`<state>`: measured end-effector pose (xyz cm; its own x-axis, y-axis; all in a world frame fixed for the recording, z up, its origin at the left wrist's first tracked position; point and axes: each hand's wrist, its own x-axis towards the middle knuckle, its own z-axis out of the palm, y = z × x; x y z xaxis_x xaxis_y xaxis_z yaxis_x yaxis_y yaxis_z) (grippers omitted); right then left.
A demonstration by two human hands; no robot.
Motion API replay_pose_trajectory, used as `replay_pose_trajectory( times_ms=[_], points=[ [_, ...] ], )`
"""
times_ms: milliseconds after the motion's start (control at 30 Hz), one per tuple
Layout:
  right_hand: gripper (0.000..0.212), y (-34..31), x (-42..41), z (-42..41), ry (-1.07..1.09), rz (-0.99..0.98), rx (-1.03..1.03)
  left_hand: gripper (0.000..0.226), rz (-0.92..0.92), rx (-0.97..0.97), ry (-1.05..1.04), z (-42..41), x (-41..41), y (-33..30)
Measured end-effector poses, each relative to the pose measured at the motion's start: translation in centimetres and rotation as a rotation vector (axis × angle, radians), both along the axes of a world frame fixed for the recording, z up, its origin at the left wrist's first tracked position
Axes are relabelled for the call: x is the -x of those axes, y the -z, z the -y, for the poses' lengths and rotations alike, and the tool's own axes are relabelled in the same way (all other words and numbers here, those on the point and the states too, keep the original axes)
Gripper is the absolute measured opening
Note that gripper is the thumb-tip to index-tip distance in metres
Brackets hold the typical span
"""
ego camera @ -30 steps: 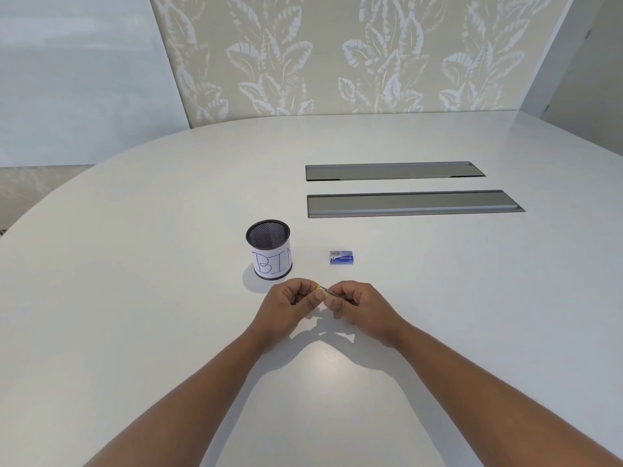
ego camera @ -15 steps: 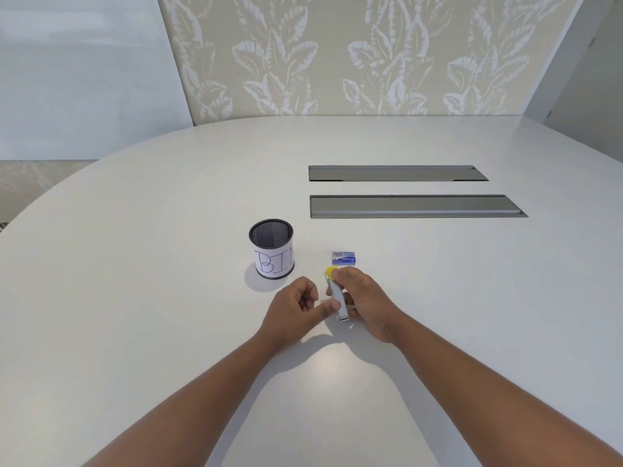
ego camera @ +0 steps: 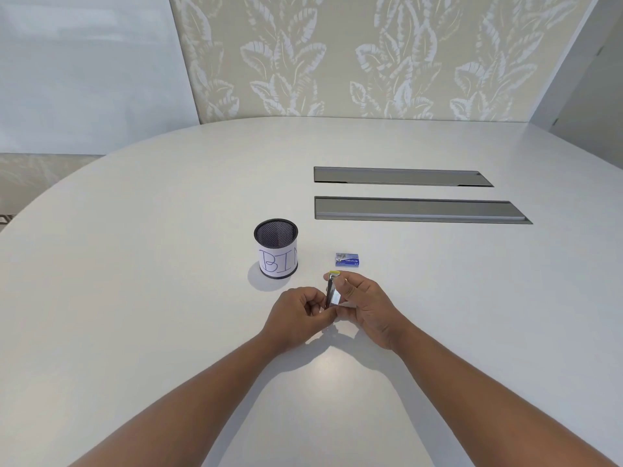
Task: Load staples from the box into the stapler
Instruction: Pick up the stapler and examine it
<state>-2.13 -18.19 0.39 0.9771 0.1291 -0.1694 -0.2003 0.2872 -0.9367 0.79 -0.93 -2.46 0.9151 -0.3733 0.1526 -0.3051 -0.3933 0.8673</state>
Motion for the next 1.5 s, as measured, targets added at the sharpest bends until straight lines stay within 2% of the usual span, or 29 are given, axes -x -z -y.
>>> replay_pose_trajectory(
  times_ms=[200, 633, 900, 1100, 1267, 1500],
  points=[
    [0.039, 0.0, 0.3, 0.5, -0.018, -0.017, -0.091, 0.032, 0.004, -0.069, -0.004, 0.1, 0.1, 0.1],
    [0.025, 0.8, 0.1, 0.8, -0.017, -0.020, -0.120, 0.035, 0.110, -0.193, 0.013, 0.2, -0.1, 0.6],
    [0.034, 0.9, -0.1, 1.3, -0.053, -0.019, -0.230, 0.032, 0.078, -0.136, -0.002, 0.1, 0.1, 0.5],
    [0.025, 1.3, -0.1, 1.7, -0.066, -0.043, -0.293, 0.030, 0.068, -0.103, -0.006, 0.2, 0.4, 0.4],
    [0.030, 1.5, -0.2, 1.8, -0.067, -0.043, -0.307, 0.028, 0.073, -0.109, -0.009, 0.1, 0.4, 0.3],
    [0.025, 1.3, -0.2, 1.6, -0.044, -0.050, -0.271, 0.027, 0.077, -0.106, -0.010, 0.1, 0.5, 0.3]
  ],
)
